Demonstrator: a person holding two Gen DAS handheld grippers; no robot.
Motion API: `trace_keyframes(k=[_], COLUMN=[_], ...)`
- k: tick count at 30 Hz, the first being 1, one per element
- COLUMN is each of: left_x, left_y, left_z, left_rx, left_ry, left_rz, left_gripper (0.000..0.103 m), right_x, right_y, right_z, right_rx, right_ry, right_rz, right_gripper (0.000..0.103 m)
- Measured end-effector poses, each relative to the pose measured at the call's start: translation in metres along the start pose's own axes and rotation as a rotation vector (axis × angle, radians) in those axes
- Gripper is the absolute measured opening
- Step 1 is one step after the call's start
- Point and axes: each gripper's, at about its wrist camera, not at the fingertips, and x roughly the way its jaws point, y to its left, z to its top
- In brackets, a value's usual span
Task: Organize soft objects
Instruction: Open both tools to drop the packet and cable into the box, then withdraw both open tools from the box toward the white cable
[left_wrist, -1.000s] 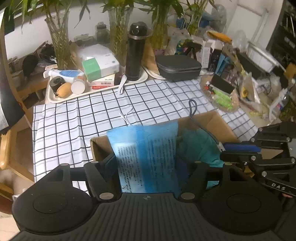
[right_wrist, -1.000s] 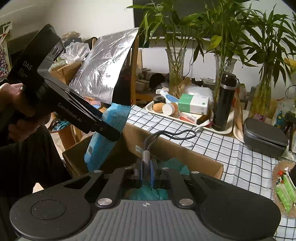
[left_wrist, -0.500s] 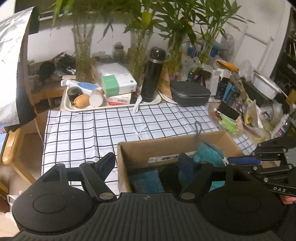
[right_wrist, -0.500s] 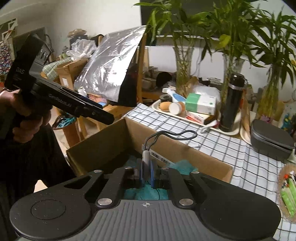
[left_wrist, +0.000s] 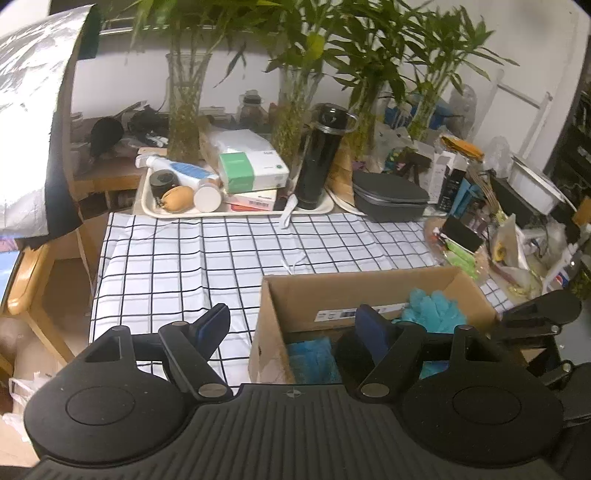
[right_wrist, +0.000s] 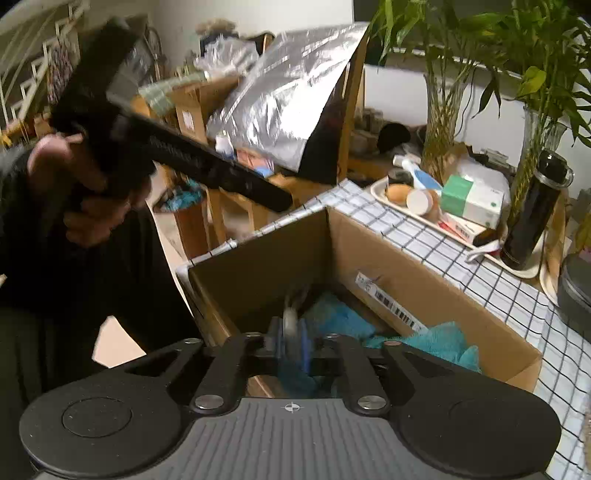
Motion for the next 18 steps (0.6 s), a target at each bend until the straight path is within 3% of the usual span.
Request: trace_keyframes(k=[3,5,12,18], left_x=[0.001,0.0,0.003,0.001], left_y=[0.005,0.007,0.006,0.001], left_z=[-0.001,-0.003,-0.005,-0.006], left_rx=[-0.024,-0.028,-0.013,-0.01], left_ry=[0.001,0.001,0.001,-0.013], left_rz=[0.007,0.014,0.023,0.031], left_gripper=[0.074,0.074,0.074,0.074], right_x=[-0.001,-0.005,-0.012,-0.016], right_y=[-0.005,-0.01,-0.032,-0.05], right_z=[0.0,-0.001,-0.004,-0.009], right_rx=[0.02,0.044,0.139,0.21], right_ry=[-0.014,-0.041,-0.078,-0.089], right_rz=[-0.048,-0.069,-0.232,-0.343], right_gripper=[0.077,0.09,0.103,0.103])
